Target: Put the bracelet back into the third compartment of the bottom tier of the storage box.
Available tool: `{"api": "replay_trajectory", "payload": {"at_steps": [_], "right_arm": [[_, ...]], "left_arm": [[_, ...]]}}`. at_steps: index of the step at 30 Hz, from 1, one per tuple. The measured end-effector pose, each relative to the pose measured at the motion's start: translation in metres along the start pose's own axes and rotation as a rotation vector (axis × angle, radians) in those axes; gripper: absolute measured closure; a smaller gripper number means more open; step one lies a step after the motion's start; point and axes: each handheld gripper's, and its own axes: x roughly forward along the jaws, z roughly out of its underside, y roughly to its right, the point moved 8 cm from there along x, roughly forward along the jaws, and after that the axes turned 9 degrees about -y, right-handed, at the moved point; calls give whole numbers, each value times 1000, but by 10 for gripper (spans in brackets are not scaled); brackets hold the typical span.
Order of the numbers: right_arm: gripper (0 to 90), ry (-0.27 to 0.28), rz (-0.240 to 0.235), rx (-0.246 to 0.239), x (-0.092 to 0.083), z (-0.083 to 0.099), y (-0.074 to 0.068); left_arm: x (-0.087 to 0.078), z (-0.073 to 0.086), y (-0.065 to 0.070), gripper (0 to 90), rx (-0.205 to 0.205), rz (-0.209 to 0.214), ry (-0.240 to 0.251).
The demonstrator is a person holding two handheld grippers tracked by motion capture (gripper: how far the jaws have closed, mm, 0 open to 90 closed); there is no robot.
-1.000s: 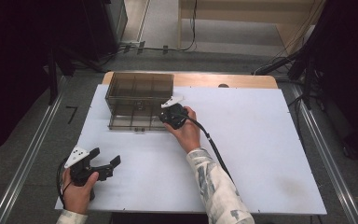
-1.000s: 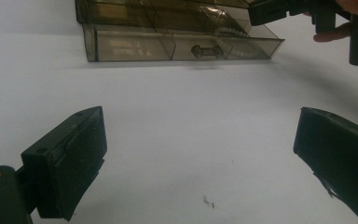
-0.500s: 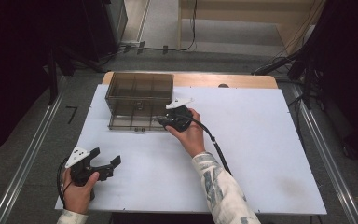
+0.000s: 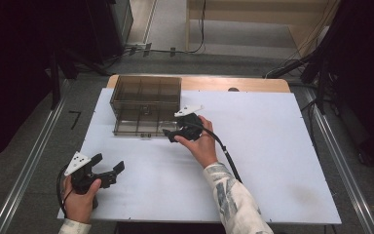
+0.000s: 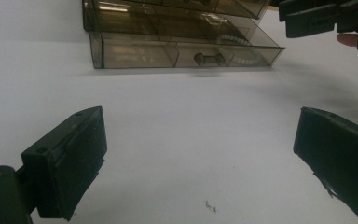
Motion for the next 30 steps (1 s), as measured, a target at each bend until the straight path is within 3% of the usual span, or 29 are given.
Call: {"api": "replay_trajectory", "payload": {"at_steps": [10, 30], "right_arm": [[226, 3, 19, 15, -9, 6, 5], [229, 26, 29, -5, -25, 12, 4]], "left_arm": [[1, -1, 1, 32, 12, -5, -2], [4, -3, 1, 32, 21, -10, -5]]}}
